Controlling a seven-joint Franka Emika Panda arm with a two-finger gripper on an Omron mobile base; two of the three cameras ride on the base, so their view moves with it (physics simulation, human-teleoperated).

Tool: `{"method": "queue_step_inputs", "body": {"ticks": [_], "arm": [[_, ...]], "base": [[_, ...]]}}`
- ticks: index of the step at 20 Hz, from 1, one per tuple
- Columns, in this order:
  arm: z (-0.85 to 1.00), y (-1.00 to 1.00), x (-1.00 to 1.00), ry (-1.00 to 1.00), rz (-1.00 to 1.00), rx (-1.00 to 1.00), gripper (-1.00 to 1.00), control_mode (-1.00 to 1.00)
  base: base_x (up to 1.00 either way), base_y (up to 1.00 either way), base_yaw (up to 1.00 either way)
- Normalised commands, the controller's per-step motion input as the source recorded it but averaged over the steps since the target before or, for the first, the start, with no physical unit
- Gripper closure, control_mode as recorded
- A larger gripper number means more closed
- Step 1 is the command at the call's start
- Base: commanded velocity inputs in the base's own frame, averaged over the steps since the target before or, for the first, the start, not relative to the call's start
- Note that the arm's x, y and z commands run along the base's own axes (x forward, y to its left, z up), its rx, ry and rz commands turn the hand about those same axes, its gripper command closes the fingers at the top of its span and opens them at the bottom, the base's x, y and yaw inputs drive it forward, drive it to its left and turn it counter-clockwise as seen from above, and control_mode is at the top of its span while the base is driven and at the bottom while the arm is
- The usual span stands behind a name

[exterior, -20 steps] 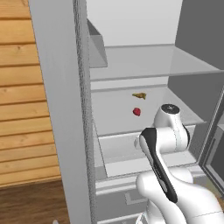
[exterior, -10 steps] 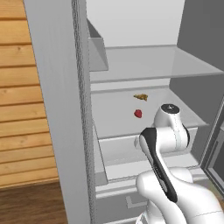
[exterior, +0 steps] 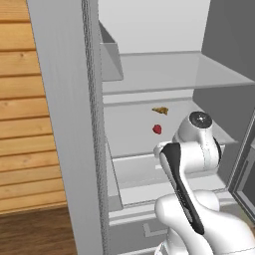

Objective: Take the strawberry from the fridge and place it on top of the pancake, located on the dining counter.

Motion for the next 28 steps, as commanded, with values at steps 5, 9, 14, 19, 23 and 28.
{"method": "queue_step_inputs", "body": {"ticks": [5,9,14,19,23,28], "arm": [[0.51,0.00,0.13,-0.25,0.15,-0.04,-1.00,-1.00],[0.00,0.00,0.42,-0.16,0.09,0.00,-1.00,-1.00],[0.00,0.00,0.67,-0.01,0.00,0.00,-1.00,-1.00],[0.08,-0.08,0.63,0.20,0.00,0.01,-1.00,-1.00],[0.01,-0.17,0.58,0.20,0.00,0.02,-1.00,-1.00],[-0.09,-0.02,0.54,0.05,0.00,0.00,-1.00,-1.00]], "base": [[0.00,0.00,0.00],[0.00,0.00,0.00],[0.00,0.00,0.00],[0.00,0.00,0.00],[0.00,0.00,0.00],[0.00,0.00,0.00]]}}
